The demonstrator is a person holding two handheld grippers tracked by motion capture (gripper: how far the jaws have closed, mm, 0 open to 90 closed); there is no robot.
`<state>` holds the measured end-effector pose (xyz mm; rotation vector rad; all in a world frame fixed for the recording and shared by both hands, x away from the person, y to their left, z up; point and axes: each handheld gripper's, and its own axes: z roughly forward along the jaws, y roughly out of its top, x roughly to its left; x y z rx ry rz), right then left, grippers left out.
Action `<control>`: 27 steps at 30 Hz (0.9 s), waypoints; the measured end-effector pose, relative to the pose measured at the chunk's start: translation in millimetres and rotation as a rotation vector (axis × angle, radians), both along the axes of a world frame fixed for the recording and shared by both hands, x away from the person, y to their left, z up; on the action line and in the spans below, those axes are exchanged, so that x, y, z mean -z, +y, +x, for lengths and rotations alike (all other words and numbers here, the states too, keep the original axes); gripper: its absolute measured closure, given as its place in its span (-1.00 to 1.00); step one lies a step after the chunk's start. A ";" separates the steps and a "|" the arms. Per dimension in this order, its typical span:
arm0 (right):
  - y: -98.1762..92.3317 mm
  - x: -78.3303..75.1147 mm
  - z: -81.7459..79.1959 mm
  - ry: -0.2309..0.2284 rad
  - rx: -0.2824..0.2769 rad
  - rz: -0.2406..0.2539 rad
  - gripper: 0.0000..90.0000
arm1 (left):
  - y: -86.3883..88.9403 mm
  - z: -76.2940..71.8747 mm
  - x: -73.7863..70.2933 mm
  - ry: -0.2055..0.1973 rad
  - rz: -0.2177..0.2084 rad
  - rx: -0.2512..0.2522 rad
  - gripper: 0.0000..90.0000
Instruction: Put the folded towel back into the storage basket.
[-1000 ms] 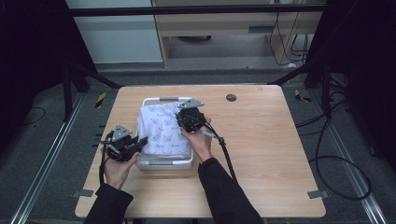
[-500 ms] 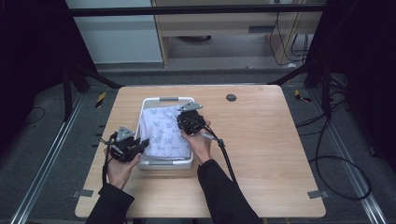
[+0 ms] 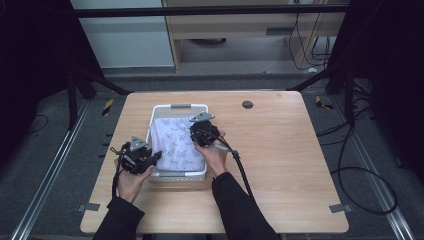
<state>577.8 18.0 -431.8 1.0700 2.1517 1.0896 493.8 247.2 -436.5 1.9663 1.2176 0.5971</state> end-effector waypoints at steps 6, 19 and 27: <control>-2.8 -2.4 -1.6 -0.020 -0.005 0.016 0.52 | 1.1 -2.0 -4.1 -0.029 -0.016 -0.009 0.28; -24.2 -20.9 -14.0 -0.019 -0.017 0.087 0.16 | 5.9 -14.4 -19.9 -0.097 -0.089 0.032 0.19; -50.5 -31.7 -28.8 -0.033 -0.020 0.154 -0.13 | 7.4 -18.8 -22.8 -0.118 -0.099 0.037 0.04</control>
